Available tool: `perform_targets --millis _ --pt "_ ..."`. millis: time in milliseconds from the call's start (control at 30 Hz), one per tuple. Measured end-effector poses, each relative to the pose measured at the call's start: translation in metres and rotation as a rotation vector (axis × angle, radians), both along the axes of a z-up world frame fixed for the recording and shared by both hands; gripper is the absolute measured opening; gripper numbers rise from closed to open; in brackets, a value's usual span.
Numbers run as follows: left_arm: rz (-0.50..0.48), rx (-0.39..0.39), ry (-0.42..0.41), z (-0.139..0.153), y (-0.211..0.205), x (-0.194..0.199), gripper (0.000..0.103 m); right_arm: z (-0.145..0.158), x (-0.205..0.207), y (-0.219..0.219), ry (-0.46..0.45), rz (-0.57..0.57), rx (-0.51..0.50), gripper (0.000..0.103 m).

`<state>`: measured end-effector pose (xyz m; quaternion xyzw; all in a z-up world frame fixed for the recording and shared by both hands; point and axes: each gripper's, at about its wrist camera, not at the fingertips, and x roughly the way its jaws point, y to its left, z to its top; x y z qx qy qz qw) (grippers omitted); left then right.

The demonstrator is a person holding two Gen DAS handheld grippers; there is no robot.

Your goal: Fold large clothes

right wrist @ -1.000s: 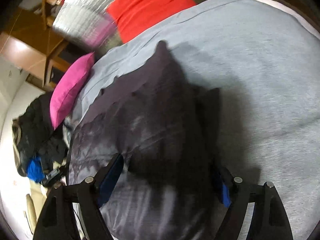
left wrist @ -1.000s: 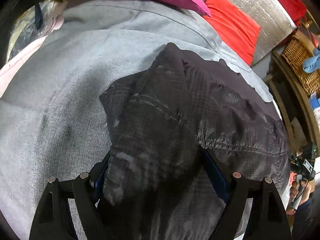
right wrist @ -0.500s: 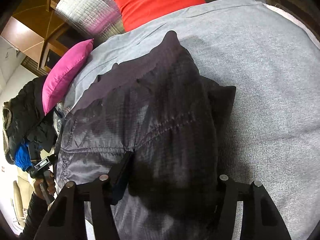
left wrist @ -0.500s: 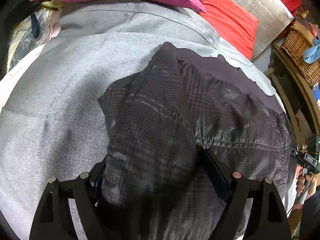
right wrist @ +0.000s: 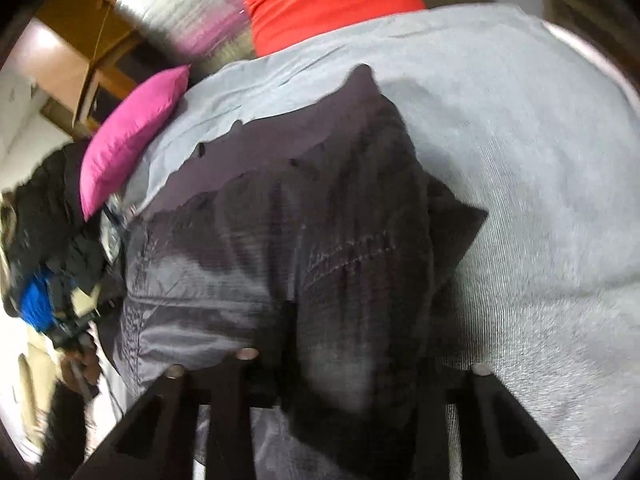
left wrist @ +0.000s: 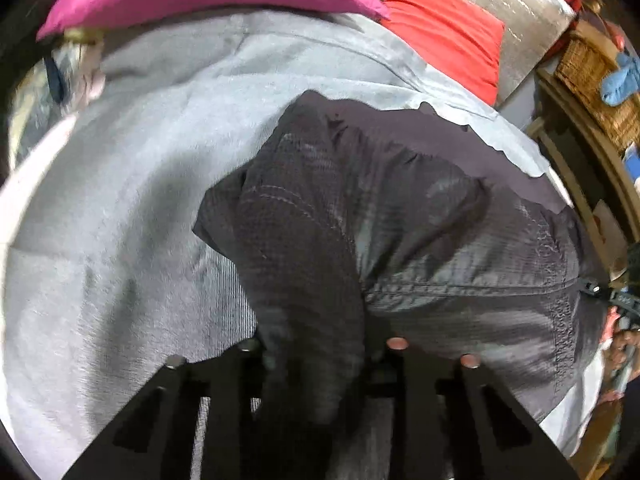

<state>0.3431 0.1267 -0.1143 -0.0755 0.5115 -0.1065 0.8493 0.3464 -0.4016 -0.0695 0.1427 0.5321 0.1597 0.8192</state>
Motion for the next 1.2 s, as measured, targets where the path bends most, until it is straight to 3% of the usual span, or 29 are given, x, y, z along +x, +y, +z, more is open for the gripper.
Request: perform_targets --millis 133,333,400,567,700,833,967,1033,1200 --pt "0.008 0.045 -0.048 0.028 -0.008 -0.001 0.019 0.028 0.000 0.010 -0.032 0.022 -0.055 0.022" --pt "-0.003 0.060 -0.236 0.129 -0.026 -0.019 0.017 0.113 -0.009 0.033 -0.176 0.068 -0.091 0.020" --pt "-0.004 0.065 -0.301 0.162 -0.031 -0.032 0.017 0.155 -0.019 0.039 -0.245 0.081 -0.102 0.019" --pt "-0.010 0.050 -0.457 0.227 -0.031 -0.086 0.017 0.237 -0.074 0.029 -0.406 0.094 -0.111 0.019" --pt "-0.016 0.014 -0.541 0.248 -0.025 -0.138 0.017 0.268 -0.130 0.005 -0.491 0.080 -0.095 0.019" --pt "-0.031 0.009 -0.570 0.241 -0.033 -0.172 0.017 0.257 -0.171 -0.011 -0.508 0.058 -0.092 0.019" --pt "-0.033 -0.008 -0.512 0.201 -0.045 -0.182 0.017 0.210 -0.192 -0.023 -0.457 0.034 -0.084 0.019" --pt "-0.018 -0.036 -0.456 0.168 -0.047 -0.189 0.017 0.180 -0.196 -0.031 -0.416 0.019 -0.074 0.019" --pt "0.028 -0.050 -0.271 0.064 -0.047 -0.189 0.021 0.065 -0.206 -0.047 -0.228 -0.027 -0.059 0.020"
